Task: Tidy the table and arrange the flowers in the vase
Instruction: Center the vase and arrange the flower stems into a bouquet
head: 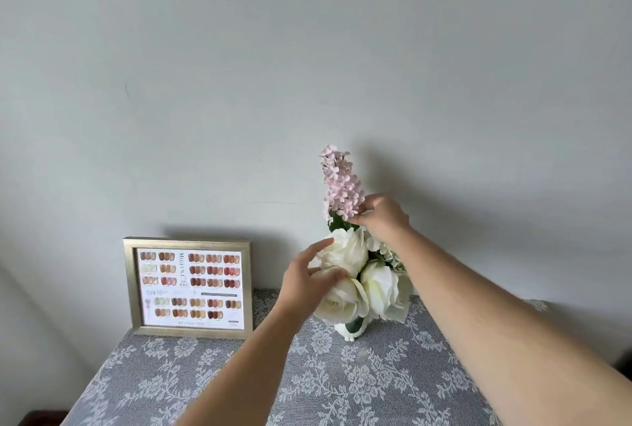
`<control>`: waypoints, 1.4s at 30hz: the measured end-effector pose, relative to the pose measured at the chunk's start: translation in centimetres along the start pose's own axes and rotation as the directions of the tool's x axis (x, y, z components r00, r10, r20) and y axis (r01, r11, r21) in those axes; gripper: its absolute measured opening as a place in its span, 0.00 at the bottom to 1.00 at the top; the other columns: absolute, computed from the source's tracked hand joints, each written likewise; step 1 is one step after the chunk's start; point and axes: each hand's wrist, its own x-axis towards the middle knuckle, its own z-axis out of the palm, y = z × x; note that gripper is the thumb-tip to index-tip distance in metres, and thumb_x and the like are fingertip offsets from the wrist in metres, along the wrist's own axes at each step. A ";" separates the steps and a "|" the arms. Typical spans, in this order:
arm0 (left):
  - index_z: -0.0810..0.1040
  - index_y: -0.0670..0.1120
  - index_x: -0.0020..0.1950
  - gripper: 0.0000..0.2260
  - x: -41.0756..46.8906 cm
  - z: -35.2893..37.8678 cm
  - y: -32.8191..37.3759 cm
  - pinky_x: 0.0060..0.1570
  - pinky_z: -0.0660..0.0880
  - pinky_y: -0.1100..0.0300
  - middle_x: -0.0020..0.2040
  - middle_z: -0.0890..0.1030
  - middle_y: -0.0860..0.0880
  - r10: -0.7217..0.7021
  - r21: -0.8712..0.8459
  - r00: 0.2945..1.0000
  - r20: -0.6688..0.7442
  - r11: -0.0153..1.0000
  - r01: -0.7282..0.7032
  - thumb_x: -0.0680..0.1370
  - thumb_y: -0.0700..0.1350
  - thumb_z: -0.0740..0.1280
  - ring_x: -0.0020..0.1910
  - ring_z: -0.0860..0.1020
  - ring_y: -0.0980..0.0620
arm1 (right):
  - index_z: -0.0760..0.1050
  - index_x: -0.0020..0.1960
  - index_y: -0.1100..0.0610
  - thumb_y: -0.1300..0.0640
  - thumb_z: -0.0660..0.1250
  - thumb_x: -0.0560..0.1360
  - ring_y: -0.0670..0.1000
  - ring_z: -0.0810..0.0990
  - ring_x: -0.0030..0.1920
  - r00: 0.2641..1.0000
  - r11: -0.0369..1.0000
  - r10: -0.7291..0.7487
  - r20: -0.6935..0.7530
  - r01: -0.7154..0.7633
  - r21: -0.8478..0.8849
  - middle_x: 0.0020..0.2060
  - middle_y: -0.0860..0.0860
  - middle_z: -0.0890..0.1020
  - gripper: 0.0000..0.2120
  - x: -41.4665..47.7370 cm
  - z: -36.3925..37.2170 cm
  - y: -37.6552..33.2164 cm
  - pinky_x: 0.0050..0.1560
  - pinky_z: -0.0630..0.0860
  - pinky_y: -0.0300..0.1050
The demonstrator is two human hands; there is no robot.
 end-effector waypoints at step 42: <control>0.72 0.64 0.58 0.15 0.8 -0.6 0.0 0.59 0.70 0.53 0.61 0.72 0.54 0.187 0.131 0.964 -0.188 0.978 -0.165 0.73 0.51 0.68 0.60 0.72 0.53 | 0.77 0.55 0.46 0.42 0.61 0.74 0.47 0.77 0.53 0.977 0.968 -0.111 -0.184 0.148 0.201 0.55 0.45 0.80 0.13 -3.7 -2.5 4.4 0.59 0.71 0.48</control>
